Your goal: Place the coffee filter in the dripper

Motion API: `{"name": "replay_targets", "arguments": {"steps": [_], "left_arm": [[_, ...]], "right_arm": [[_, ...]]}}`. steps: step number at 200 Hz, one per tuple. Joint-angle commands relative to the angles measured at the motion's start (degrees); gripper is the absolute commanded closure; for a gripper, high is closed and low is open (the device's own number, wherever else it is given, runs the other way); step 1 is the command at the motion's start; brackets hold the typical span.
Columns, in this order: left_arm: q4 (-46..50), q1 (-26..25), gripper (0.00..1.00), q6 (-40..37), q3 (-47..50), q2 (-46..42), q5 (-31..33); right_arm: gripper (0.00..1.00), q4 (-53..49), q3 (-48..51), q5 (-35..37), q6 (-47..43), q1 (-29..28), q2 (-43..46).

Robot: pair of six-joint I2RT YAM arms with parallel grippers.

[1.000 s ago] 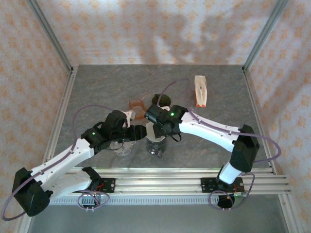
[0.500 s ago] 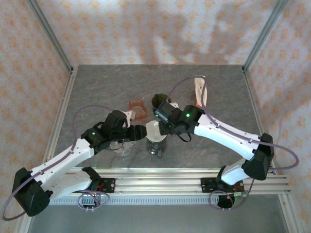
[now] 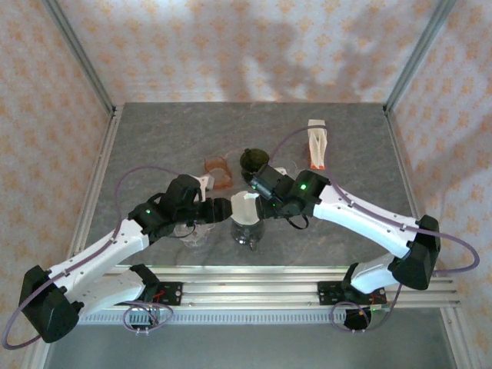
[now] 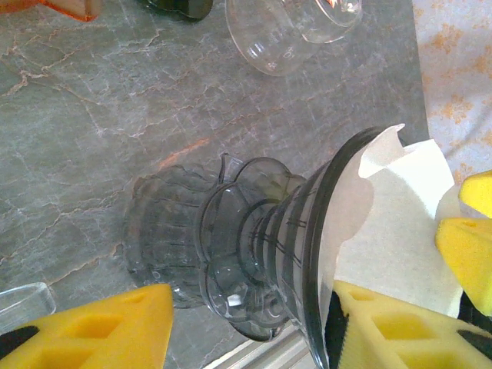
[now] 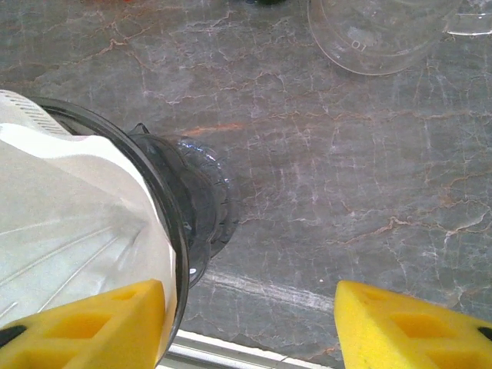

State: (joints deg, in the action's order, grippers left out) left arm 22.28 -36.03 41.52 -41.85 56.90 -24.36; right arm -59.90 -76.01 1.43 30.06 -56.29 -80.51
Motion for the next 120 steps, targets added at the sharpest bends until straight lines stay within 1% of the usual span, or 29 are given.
{"name": "replay_targets", "arguments": {"steps": [1, 28, 57, 87, 120], "left_arm": [[0.9, -0.44, 0.46, -0.56, -0.68, 0.39, 1.69], [0.92, -0.44, 0.46, -0.56, -0.65, 0.31, 1.84], [0.96, -0.44, 0.46, -0.58, -0.59, 0.12, 1.72], [1.56, -0.44, 0.45, -0.82, -0.88, 0.06, 1.78], [1.46, -0.44, 0.45, -0.57, -0.61, -0.21, 2.03]], "right_arm": [[0.36, 1.64, -0.86, -0.63, -0.66, 0.14, 1.34], [0.35, 2.29, -1.45, -2.56, -1.99, -0.01, 0.8], [0.35, 2.89, -1.02, -1.24, -2.68, 0.2, 0.66], [0.34, 3.48, -4.65, -2.64, -4.59, 1.8, -2.93], [0.35, 3.12, -7.48, -2.24, -5.99, 2.46, -6.39]]}}
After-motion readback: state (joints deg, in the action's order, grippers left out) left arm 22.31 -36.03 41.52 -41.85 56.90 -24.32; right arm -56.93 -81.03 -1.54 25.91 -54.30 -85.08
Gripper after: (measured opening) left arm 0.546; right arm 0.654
